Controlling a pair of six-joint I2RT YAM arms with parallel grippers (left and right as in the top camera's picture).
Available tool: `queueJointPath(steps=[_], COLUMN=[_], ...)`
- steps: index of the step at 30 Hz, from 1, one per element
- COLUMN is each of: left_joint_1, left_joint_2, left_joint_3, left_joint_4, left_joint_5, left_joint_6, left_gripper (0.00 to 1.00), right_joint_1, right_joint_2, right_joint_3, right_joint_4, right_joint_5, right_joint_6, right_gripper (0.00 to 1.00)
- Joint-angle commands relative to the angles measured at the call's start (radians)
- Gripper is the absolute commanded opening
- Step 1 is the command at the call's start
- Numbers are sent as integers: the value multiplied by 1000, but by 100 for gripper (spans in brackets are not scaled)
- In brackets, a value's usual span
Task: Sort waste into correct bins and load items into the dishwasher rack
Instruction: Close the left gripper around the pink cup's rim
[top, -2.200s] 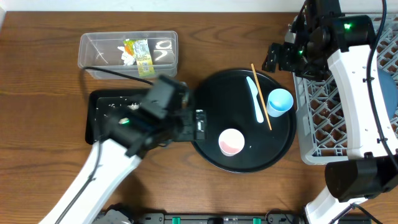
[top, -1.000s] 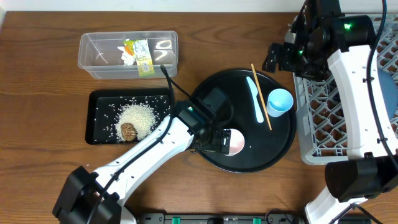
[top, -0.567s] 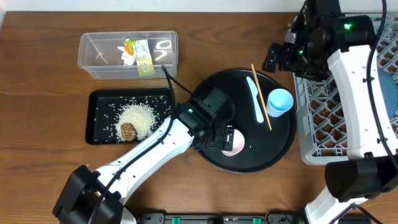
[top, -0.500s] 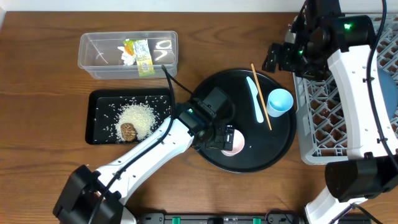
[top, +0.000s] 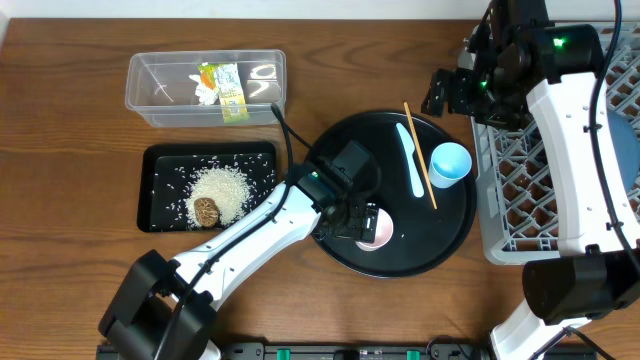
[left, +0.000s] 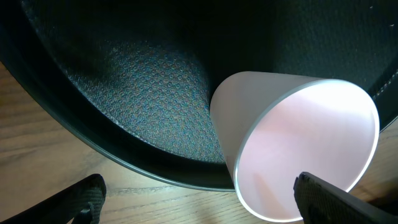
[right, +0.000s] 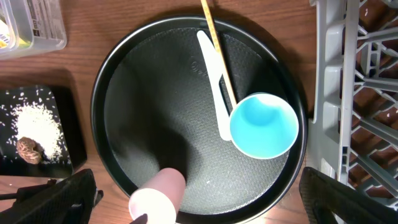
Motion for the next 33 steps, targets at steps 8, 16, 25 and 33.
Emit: queueJointPath(steps=[8, 16, 25, 33], left_joint_1=[5, 5, 5, -10], left_joint_2=[1, 1, 2, 12], left_joint_3=[-6, -6, -6, -47], left_joint_4=[10, 8, 43, 63], left_joint_5=[13, 14, 14, -14], left_joint_6=[13, -14, -59, -111], left_gripper=[98, 98, 98, 98], right_joint_1=[4, 4, 4, 5], right_joint_2=[0, 0, 0, 0], right_joint_3=[0, 0, 0, 0], right_joint_4=[0, 0, 0, 0], right_joint_5=[-5, -5, -5, -5], right_joint_6=[-5, -5, -5, -5], right_gripper=[99, 99, 99, 99])
